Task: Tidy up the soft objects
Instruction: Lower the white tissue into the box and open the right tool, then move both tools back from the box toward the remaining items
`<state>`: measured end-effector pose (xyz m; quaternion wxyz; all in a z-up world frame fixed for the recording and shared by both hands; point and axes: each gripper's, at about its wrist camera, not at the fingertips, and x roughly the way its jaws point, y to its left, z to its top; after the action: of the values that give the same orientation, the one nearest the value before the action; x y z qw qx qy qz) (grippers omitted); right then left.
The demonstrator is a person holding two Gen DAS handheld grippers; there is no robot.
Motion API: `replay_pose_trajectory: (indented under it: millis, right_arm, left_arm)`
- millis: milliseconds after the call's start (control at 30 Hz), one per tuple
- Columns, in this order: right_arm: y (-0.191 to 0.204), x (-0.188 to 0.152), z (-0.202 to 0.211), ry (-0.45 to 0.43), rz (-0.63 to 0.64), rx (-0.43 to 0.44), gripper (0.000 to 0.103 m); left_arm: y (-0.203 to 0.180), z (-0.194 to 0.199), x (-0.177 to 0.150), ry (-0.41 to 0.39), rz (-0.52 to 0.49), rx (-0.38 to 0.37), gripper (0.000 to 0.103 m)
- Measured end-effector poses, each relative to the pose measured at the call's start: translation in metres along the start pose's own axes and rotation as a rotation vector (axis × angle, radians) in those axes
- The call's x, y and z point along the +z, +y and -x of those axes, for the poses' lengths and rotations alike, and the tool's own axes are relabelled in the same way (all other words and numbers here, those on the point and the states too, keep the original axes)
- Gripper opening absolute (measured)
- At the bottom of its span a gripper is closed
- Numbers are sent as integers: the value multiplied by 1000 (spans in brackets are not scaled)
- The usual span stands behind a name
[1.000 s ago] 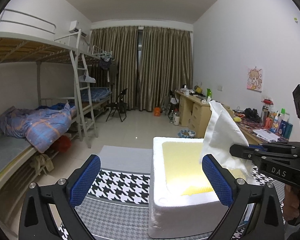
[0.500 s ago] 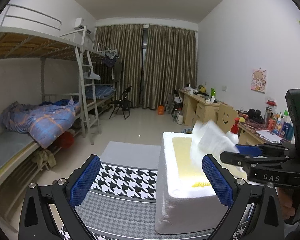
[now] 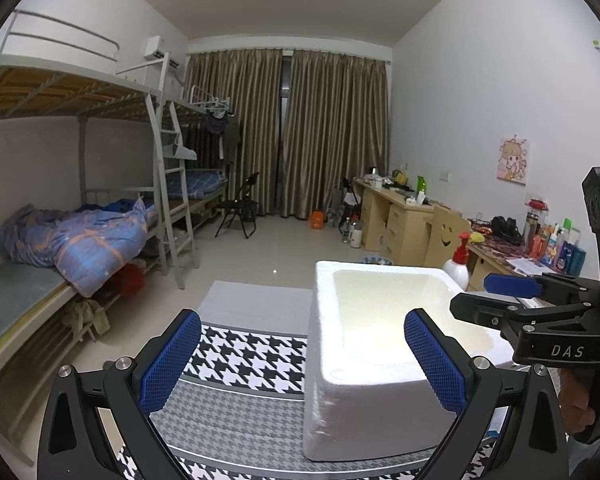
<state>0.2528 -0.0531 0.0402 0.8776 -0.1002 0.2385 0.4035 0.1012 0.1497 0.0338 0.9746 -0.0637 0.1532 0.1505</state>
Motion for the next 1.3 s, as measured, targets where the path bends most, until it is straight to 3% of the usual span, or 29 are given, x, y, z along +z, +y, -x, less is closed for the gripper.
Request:
replay_pose_trajectory:
  millis: [333, 667, 1300]
  right_arm:
    - [-5, -5, 40, -75, 0, -50, 83]
    - [-16, -15, 69, -145, -14, -103, 96]
    - [-53, -50, 104, -161, -80, -197, 98]
  left_arm:
    - [-31, 18, 3, -23, -29, -64, 102]
    - [-53, 30, 5, -36, -46, -115, 102]
    - [-91, 38, 2, -25, -88, -215, 102]
